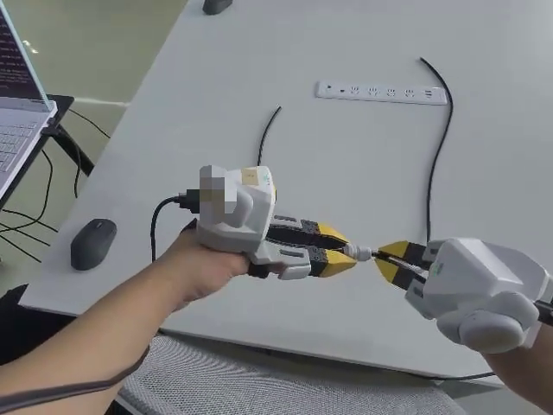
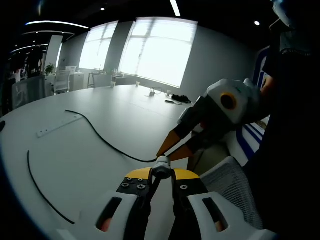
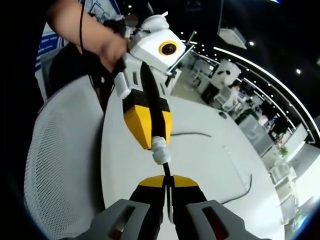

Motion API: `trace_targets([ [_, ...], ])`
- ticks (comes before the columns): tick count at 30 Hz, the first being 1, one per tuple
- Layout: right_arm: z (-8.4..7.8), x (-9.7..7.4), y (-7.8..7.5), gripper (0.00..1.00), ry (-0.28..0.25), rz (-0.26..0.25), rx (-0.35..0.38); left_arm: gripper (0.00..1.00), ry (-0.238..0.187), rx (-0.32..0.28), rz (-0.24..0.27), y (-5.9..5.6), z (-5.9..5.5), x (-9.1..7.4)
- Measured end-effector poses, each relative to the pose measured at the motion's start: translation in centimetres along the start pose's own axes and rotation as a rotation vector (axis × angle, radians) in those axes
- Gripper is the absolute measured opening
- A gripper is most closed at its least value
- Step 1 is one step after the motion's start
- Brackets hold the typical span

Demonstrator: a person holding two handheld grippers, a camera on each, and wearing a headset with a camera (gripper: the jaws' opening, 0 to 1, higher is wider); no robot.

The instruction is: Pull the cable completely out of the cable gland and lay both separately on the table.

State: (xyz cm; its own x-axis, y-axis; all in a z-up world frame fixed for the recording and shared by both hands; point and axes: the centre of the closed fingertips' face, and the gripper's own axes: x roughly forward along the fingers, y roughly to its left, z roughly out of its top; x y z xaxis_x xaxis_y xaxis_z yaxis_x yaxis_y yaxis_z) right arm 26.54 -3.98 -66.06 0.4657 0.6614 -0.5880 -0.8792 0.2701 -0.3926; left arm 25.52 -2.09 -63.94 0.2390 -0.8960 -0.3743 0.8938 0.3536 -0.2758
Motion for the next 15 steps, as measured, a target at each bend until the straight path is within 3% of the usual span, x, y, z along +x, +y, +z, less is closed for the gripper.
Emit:
trace_targets([
  [8, -1.1, -0.1, -0.6, 0.00, 0.010, -0.016, 0.067, 0.15, -0.010, -0.003, 0.007, 0.2, 0.2, -0.1],
  [15, -2.4, -0.1, -1.1, 0.00, 0.022, -0.042, 0.179, 0.15, -0.019, -0.005, 0.010, 0.3, 0.2, -0.2],
])
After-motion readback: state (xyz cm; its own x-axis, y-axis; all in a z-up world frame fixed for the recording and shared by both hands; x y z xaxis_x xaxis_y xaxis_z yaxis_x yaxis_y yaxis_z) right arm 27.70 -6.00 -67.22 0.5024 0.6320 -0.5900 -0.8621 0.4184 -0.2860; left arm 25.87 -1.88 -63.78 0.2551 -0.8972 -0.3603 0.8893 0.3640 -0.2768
